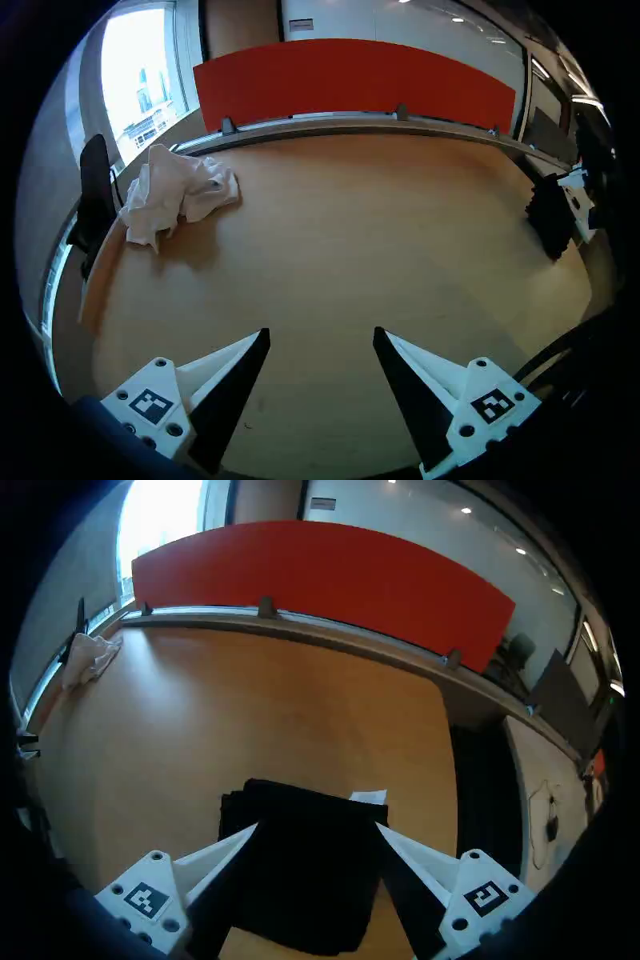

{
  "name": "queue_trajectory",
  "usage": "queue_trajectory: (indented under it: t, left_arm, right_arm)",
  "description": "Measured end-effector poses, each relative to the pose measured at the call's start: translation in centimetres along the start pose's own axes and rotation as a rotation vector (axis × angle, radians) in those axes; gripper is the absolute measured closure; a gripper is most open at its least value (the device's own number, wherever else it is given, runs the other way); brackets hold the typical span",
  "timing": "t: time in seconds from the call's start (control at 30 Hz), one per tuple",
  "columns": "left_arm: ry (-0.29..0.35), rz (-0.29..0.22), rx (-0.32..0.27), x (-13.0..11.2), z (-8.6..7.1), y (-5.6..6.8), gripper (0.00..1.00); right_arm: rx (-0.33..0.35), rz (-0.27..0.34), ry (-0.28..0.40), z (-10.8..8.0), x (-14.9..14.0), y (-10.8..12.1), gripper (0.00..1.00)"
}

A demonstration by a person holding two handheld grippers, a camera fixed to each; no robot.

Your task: Fold towel

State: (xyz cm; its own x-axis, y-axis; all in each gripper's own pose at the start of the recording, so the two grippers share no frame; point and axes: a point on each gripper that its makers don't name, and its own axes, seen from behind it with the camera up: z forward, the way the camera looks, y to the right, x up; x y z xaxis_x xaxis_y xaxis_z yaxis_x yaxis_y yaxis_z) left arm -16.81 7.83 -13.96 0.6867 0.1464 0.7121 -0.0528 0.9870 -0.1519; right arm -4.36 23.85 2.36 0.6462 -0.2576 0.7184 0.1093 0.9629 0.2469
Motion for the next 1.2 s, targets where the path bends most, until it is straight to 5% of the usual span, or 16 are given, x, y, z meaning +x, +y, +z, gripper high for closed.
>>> queue_trajectory:
  t: [0.73,1.2]
  left_arm:
    - [-0.024,-0.009,0.039,-1.0,-1.0,-0.8,0.04]
    - [-0.023,-0.009,0.037,-0.8,-0.8,-0.5,0.04]
  right_arm:
    - [0.007,0.052,-0.062,4.1,-2.1,0.9,0.06]
    - [0.012,0.047,-0.058,4.1,-1.7,0.9,0.07]
